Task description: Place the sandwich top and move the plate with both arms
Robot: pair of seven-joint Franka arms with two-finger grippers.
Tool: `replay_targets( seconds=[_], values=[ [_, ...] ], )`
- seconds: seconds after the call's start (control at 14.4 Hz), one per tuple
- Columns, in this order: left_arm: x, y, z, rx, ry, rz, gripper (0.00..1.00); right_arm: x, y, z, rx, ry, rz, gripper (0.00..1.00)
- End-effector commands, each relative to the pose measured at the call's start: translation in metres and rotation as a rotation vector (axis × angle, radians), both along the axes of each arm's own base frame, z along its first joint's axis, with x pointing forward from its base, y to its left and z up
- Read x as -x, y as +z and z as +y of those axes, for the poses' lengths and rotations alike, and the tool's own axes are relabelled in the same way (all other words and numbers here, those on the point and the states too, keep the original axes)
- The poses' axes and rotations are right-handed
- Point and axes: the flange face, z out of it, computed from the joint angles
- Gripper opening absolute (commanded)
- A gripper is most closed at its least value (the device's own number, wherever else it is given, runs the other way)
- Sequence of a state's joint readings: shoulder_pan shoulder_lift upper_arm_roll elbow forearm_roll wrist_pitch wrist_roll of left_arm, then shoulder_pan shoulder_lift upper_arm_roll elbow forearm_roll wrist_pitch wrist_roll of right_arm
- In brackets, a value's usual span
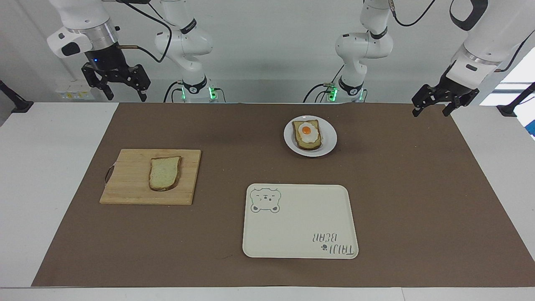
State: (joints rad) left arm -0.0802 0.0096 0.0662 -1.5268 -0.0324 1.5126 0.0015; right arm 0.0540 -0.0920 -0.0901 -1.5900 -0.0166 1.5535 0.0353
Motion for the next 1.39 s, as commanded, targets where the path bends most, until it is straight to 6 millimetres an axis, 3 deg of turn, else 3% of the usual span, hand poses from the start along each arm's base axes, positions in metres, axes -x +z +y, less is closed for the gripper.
replay_targets(
  seconds=[0.0,0.49,0.97,1.32],
  values=[
    [0.004,0.005,0.003,-0.009,-0.005,0.005,1.00,0.006,-0.003,0.000,-0.022,-0.004,0.007,1.00],
    [0.005,0.005,0.003,-0.009,-0.003,0.007,1.00,-0.002,-0.036,0.000,-0.025,-0.002,0.033,1.00],
    [0.005,0.004,0.003,-0.009,-0.003,0.008,1.00,-0.024,-0.101,-0.002,-0.080,0.052,0.035,1.00],
    [0.005,0.004,0.003,-0.009,-0.003,0.008,1.00,-0.046,-0.161,-0.023,-0.113,0.111,0.039,1.00]
  ],
)
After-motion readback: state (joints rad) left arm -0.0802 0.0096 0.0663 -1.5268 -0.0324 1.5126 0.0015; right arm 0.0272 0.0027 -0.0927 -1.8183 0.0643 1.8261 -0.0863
